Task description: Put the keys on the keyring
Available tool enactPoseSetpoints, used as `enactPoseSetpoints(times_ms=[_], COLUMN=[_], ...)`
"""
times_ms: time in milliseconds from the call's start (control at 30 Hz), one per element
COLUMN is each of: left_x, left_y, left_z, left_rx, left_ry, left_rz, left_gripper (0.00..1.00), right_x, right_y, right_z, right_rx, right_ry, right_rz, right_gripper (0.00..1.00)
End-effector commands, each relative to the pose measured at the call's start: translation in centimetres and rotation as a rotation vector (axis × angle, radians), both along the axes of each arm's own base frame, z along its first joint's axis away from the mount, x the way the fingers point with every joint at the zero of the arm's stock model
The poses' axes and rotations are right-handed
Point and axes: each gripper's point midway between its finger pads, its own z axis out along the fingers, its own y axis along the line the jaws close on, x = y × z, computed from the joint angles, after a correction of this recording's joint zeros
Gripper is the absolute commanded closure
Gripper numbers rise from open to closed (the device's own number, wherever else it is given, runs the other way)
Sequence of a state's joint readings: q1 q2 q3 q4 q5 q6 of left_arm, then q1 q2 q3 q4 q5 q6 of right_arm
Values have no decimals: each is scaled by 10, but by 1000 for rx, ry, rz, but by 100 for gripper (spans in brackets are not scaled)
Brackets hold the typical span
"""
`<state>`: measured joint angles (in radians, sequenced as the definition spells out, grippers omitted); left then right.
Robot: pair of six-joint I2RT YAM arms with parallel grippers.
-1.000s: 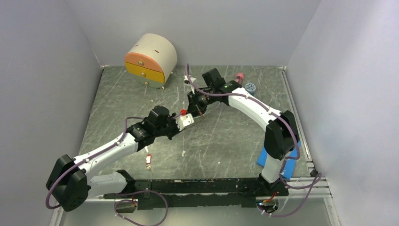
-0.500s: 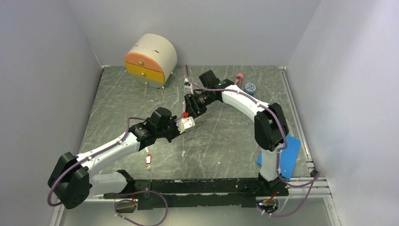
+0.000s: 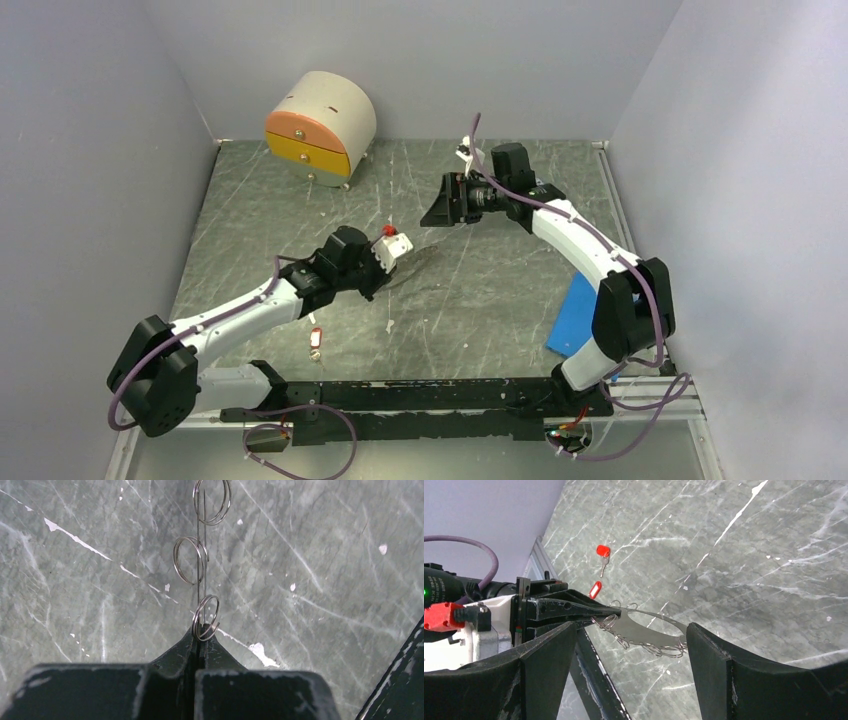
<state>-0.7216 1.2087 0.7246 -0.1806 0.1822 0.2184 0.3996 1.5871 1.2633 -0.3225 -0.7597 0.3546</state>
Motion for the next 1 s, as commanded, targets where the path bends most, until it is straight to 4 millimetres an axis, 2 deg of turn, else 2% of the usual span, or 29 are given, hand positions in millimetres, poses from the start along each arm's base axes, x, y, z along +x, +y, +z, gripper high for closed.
enactPoseSetpoints(times_ms=[0,167,433,667,833,967], left_x=[12,13,14,13,15,16], left_y=[-17,-22,-23,-23,-23,-24], left_z=[18,21,25,27,28,30], left_rx=[-142,-196,-264,-276,-283,-286], left_ry=[14,31,43,41,33,26], left_rz=[97,121,169,169,171,170], left_gripper=[97,97,97,97,98,97], right_x=[0,-10,-19,-24,-34,-38], right_y=[4,2,-6,-2,12,20], right_z=[14,10,9,9,2,-3], right_rx=[58,58,-39,-33,-1,46], right_ry=[-37,-50,-206,-192,-120,-61], right_rz=[-8,7,0,-1,27,29], right_gripper=[17,17,13,13,22,34])
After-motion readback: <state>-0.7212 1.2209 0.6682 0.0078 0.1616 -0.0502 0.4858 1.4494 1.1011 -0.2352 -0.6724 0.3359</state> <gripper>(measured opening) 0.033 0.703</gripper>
